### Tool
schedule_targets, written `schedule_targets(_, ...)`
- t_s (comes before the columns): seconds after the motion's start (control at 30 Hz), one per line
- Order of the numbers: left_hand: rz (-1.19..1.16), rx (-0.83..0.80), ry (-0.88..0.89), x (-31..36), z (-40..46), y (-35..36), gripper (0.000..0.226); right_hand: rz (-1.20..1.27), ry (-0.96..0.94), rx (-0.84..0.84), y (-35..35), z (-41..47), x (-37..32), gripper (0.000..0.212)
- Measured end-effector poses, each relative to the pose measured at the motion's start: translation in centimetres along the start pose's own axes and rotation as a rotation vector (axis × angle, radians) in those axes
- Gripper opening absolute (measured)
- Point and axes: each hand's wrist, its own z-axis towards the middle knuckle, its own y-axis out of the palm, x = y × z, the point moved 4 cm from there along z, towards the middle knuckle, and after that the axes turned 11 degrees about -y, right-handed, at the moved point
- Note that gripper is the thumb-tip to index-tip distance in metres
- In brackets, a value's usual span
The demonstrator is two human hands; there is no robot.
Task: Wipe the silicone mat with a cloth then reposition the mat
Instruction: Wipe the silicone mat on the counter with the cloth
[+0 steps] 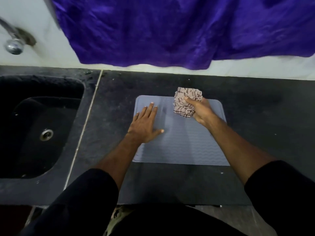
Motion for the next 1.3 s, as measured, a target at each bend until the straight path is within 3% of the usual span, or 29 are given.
schedule_targets(0.2, 0.073, -0.156, 0.058, 4.9, 2.3, 1.2, 0.116, -0.179, -0.124, 0.195, -7.2, 0.9, -2.5, 0.028)
schedule_targets(0.33, 0.149, -0.251, 0.072, 7.2, 3.5, 1.6, 0.122, -0.614, -0.282, 0.209, -10.0, 1.9, -4.8, 0.032)
schedule_targets(0.4, 0.159, -0.330, 0.077, 8.2, 3.9, 1.8, 0.126, -0.827, -0.359, 0.131, -10.6, 2.4, -5.5, 0.029)
schedule_targets(0.5, 0.208, -0.430, 0.101, 9.0, 3.9, 2.3, 0.130, -1.059, -0.514, -0.153, -10.2, 2.8, -5.5, 0.029)
schedule_targets(0.67, 0.252, -0.534, 0.058, 8.9, 3.9, 3.5, 0.134, -1.169, -0.582, -0.473, -8.7, 3.2, -3.6, 0.030)
schedule_targets(0.8, 0.237, -0.570, 0.031, 9.2, 4.4, 3.9, 0.138, -1.404, -0.685, -0.698, -9.1, 3.7, -2.0, 0.045)
schedule_targets(1.1, 0.224, -0.546, 0.023, 8.9, 4.6, 4.7, 0.140, -1.526, -0.529, -0.766, -14.6, 5.4, -3.6, 0.050)
schedule_targets(1.23, 0.223, -0.552, 0.014, 9.0, 4.5, 4.4, 0.139, -1.605, -0.446, -0.822, -13.7, 6.9, -5.8, 0.024)
schedule_targets(1.3, 0.231, -0.553, 0.016, 9.1, 4.4, 4.3, 0.138, -1.585, -0.499, -0.783, -12.7, 7.3, -6.8, 0.019)
